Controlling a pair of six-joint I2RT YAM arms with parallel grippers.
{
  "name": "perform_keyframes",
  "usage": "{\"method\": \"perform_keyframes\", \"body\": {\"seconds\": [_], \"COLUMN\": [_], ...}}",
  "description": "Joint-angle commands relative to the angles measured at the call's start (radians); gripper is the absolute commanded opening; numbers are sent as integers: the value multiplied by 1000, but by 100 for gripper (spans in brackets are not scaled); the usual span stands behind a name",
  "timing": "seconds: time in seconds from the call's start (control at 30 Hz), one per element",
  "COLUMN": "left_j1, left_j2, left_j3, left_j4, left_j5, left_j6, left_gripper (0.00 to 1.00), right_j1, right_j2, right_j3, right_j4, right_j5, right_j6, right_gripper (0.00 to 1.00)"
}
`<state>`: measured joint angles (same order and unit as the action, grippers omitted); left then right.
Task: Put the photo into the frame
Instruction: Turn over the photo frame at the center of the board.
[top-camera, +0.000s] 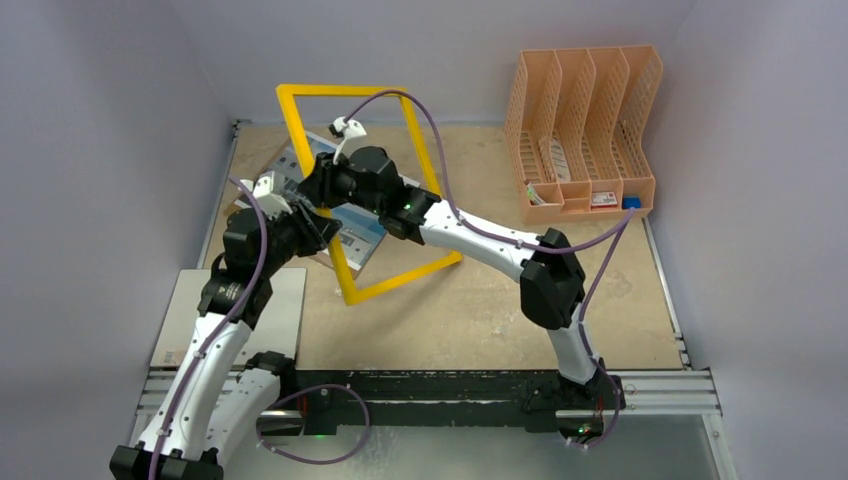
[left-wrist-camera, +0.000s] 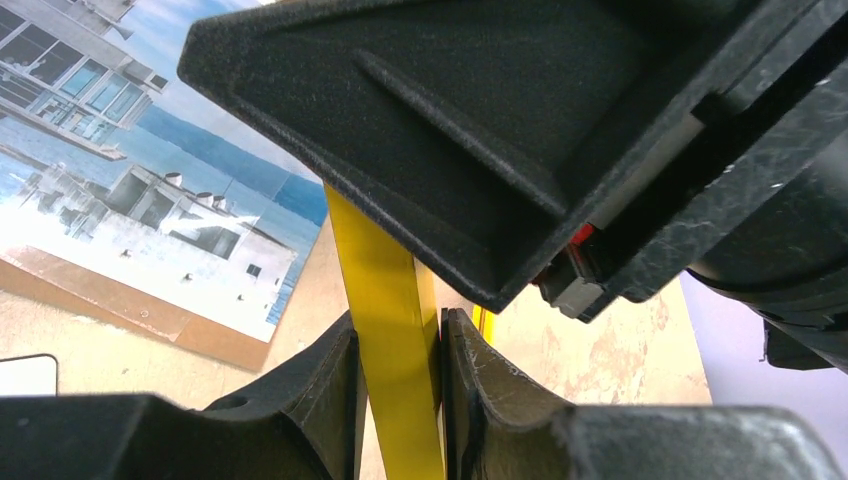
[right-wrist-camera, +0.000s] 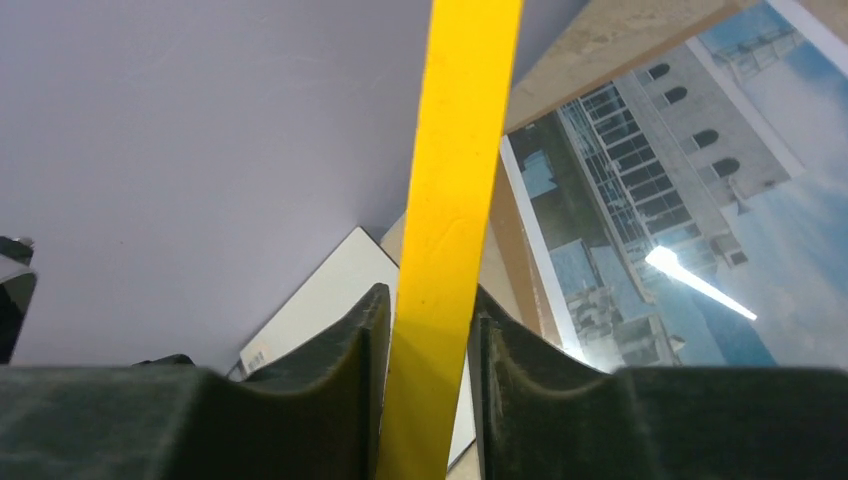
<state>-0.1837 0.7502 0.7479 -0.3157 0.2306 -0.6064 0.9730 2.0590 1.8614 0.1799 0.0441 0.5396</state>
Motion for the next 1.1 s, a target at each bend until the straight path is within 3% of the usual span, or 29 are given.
{"method": "perform_keyframes", "body": {"seconds": [0.0, 0.03, 0.13, 0.2, 0.27, 0.63, 0.73, 0.93, 1.07], "left_j1": [0, 1, 0, 0, 0, 0, 0, 0, 0], "left_j2": [-16, -14, -19, -29, -36, -68, -89, -126, -86], "left_j3": [1, 11, 37, 54, 76, 191, 205, 173, 97], "left_j4": [18, 5, -16, -15, -14, 25, 18, -94, -47], "left_j5": [17, 16, 24, 43, 65, 180, 115, -219, -206], "left_j6": [67, 58, 39, 27, 17, -11, -32, -158, -220], "left_gripper": [0, 5, 55, 71, 81, 87, 87, 87, 87], "right_j1": [-20, -26, -47, -66, -82, -177, -201, -228, -235], "right_j2": [-48, -58, -93, -121, -150, -304, -325, -395, -424], "right_j3": [41, 37, 16, 3, -9, -58, -64, -139, -184], "right_j4": [53, 61, 82, 91, 93, 98, 116, 200, 257], "right_j5": [-41, -41, -83, -113, -141, -296, -389, -527, -609], "right_j6": [-15, -14, 0, 13, 29, 134, 154, 258, 348], "right_gripper": [29, 24, 17, 16, 16, 14, 15, 16, 15]}}
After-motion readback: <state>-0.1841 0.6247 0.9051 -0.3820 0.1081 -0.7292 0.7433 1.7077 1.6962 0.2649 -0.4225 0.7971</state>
